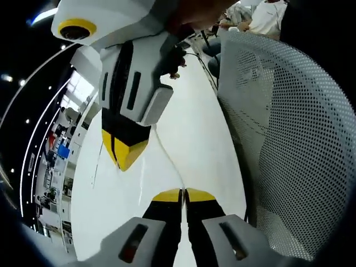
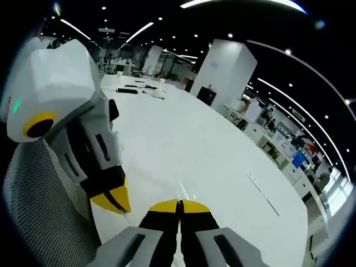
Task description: Open the resealable bag by pulling the two sides of the seal apart until the entire bag opening is separated and visibly accessible.
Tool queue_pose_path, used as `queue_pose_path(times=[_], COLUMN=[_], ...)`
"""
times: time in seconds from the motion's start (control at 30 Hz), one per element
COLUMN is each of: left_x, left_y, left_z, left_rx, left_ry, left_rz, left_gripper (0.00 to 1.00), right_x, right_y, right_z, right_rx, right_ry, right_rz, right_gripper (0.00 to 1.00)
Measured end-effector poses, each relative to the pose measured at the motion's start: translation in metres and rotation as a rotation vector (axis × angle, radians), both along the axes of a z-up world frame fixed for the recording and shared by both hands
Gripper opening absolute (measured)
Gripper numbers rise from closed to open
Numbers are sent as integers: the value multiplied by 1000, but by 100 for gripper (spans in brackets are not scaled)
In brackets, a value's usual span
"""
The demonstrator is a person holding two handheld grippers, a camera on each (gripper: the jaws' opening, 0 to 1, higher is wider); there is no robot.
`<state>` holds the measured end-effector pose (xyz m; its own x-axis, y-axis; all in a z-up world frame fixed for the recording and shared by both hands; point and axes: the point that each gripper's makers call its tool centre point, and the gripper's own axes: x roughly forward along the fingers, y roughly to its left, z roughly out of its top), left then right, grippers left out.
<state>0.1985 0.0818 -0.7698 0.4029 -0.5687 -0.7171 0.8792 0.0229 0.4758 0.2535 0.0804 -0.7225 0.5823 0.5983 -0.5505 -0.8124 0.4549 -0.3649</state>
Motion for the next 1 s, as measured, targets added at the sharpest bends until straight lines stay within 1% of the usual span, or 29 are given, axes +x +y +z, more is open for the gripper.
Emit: queue_pose_path(times=[0.23, 0.33, 0.4, 0.5, 0.67, 0.73, 0.77, 0.83, 0.9, 0.93, 0.97, 1.0], left_x=[1, 5, 8, 12, 24, 30, 31, 36, 37, 36, 36, 35], left_y=[-1, -2, -3, -4, -2, -2, -2, -3, -2, -2, -1, 0], left_z=[3, 9, 12, 19, 35, 43, 45, 46, 44, 43, 43, 41], left_rx=[-15, -31, -39, -59, -96, -117, -122, -125, -118, -113, -106, -102], left_ry=[-8, -27, -31, -41, -99, -114, -116, -113, -107, -108, -113, -110], left_rz=[4, 18, 24, 33, 72, 89, 94, 98, 100, 100, 100, 100], left_gripper=[0, 0, 0, 0, 0, 0, 0, 0, 0, 0, 0, 0], right_x=[10, 16, 19, 24, 30, 32, 33, 35, 36, 36, 33, 34], right_y=[2, 3, 4, 4, 5, 7, 7, 8, 9, 9, 10, 9], right_z=[22, 29, 35, 46, 67, 78, 80, 80, 75, 71, 63, 59], right_rx=[45, 36, 43, 52, 64, 67, 67, 63, 50, 49, 56, 62], right_ry=[-36, -64, -75, -98, -147, -172, -177, -183, -180, -165, -123, -110], right_rz=[-22, -20, -21, -25, -22, -14, -11, -3, 3, 6, 9, 1], right_gripper=[0, 0, 0, 0, 0, 0, 0, 0, 0, 0, 0, 0])
